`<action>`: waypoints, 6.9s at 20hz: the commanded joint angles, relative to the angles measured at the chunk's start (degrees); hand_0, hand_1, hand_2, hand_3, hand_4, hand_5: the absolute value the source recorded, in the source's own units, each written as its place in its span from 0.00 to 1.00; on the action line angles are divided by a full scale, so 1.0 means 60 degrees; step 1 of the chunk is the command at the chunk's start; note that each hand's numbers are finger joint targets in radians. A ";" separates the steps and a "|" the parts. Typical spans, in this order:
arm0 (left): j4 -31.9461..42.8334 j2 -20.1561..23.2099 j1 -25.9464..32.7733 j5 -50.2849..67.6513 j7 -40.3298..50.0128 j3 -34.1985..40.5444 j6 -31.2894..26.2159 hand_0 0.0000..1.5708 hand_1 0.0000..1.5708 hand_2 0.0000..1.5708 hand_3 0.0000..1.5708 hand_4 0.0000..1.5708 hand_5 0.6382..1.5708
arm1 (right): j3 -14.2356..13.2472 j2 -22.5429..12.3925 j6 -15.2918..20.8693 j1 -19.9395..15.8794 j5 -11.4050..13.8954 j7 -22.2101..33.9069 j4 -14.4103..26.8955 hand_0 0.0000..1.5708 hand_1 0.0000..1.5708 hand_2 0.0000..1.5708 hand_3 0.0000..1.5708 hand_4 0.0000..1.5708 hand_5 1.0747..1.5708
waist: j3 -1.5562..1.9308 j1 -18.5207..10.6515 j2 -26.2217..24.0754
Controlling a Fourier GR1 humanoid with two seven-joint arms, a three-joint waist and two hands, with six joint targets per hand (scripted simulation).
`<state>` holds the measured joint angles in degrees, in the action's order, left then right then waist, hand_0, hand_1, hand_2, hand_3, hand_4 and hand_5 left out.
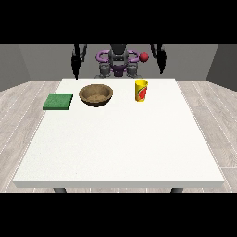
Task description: Pick the cup and pour the ball into the bowl, then pick the bowl and place it on the pad
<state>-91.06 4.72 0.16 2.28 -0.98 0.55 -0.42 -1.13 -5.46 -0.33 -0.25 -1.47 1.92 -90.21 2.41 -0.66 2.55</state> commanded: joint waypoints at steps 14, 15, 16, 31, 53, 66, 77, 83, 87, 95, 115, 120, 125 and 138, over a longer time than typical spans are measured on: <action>-0.3329 -0.0547 0.1890 0.0823 0.3675 -0.0724 0.0593 0.00 0.00 0.00 0.00 0.00 0.98 | 0.0862 0.0771 0.0303 0.2308 -0.1224 0.3315 -0.3742 0.00 0.00 0.00 0.00 0.34 1.00 | -0.0403 0.0424 -0.4785; -0.3568 -0.0207 0.2703 0.1389 0.3012 -0.0494 -0.0199 0.00 0.00 0.00 0.00 0.00 0.98 | 0.0511 0.0504 0.0273 0.2125 -0.1369 0.3462 -0.3899 0.00 0.00 0.00 0.00 0.33 1.00 | -0.0406 0.0123 -0.4510; -0.3754 -0.0748 0.2713 0.0505 0.2761 -0.1256 0.0388 0.00 0.00 0.00 0.00 0.00 0.98 | 0.0400 0.0459 -0.0080 0.2865 -0.1573 0.2788 -0.4011 0.00 0.00 0.00 0.00 0.33 1.00 | -0.0400 0.0184 -0.4272; -0.0685 -0.0785 0.0748 -0.0626 -0.2522 -0.1412 0.1335 0.00 0.00 0.00 0.00 0.00 0.93 | -0.0711 0.0242 -0.1895 0.1885 -0.1893 -0.1809 -0.1715 0.00 0.00 0.00 0.00 0.22 1.00 | -0.0400 0.0745 -0.0033; 0.5814 -0.0473 -0.2960 -0.0661 -0.6052 0.0783 0.2296 0.00 0.00 0.00 0.00 0.00 0.91 | -0.2577 -0.1384 -0.3859 0.0155 -0.2687 -0.3325 0.1211 0.00 0.00 0.00 0.00 0.16 1.00 | -0.0404 0.1310 0.0902; 0.8244 -0.0366 -0.3677 -0.1564 -0.7539 0.1039 0.4294 0.83 0.83 1.00 1.00 0.77 0.98 | -0.3660 -0.2619 -0.5430 -0.0039 -0.3688 -0.3713 0.2138 0.00 0.00 0.00 0.00 0.20 1.00 | -0.0401 0.1833 0.1600; 0.9001 0.0389 -0.5751 -0.5941 -0.2414 -0.1559 0.6910 0.84 0.84 1.00 1.00 0.79 0.98 | -0.3299 -0.2631 -0.4185 -0.0719 -0.3557 -0.1515 0.2433 0.00 0.00 0.00 0.00 0.36 1.00 | -0.0365 0.1455 -0.0688; 1.0083 0.0070 -0.7335 -0.8320 0.0552 -0.2838 0.6712 0.84 0.84 1.00 1.00 0.76 0.99 | -0.3391 -0.2876 -0.4164 -0.0961 -0.3359 -0.1447 0.3186 0.00 0.00 0.00 0.00 0.40 0.99 | -0.0374 0.1127 -0.0965; 1.0885 0.0240 -0.8007 -0.9894 0.1997 -0.3730 0.6177 0.78 0.78 1.00 0.93 0.73 1.00 | -0.3386 -0.2855 -0.3934 -0.1121 -0.3378 -0.1119 0.3340 0.00 0.00 0.00 0.00 0.41 0.99 | -0.0372 0.0829 -0.1519; 1.0587 -0.0770 -0.9115 -1.1606 0.5614 -0.5420 0.4529 0.50 0.50 1.00 0.77 0.64 1.00 | -0.3355 -0.2941 -0.4379 -0.1462 -0.3276 -0.1518 0.4302 0.00 0.00 0.00 0.00 0.42 0.99 | -0.0387 0.1261 -0.1450; 0.7181 -0.0142 -0.7263 -1.0943 0.5258 -0.5765 0.3390 0.00 0.00 1.00 0.76 0.73 0.99 | -0.2898 -0.2123 -0.3395 -0.1538 -0.2799 -0.1241 0.4343 0.00 0.00 0.00 0.00 0.45 1.00 | -0.0417 0.0493 -0.1420; 0.5694 -0.0203 -0.6571 -0.8363 0.3651 -0.3838 0.5284 0.70 0.70 0.83 0.63 0.81 1.00 | -0.3040 -0.1930 -0.3026 -0.1791 -0.2894 -0.1295 0.4296 0.00 0.00 0.00 0.00 0.46 1.00 | -0.0477 -0.0089 -0.0366; 0.3306 -0.0774 -0.6939 -0.4440 0.2939 -0.2047 0.5271 0.00 0.00 0.00 0.00 0.34 0.97 | -0.3059 -0.1779 -0.2811 -0.2295 -0.2978 -0.1235 0.4395 0.00 0.00 0.00 0.00 0.44 1.00 | -0.0574 -0.0389 0.0343; 0.2557 0.2809 -0.6977 0.2243 0.1479 0.2380 -0.1335 0.00 0.00 0.00 0.00 0.22 0.92 | -0.3060 -0.0552 -0.1104 -0.2025 -0.2512 -0.2155 0.4059 0.00 0.00 0.00 0.00 0.00 1.00 | -0.0416 -0.1935 0.1335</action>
<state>-77.34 14.36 -40.38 7.48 8.35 7.76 0.81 -20.68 -11.58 -9.64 -12.20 -17.78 -9.71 -65.43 -0.29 -11.43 8.99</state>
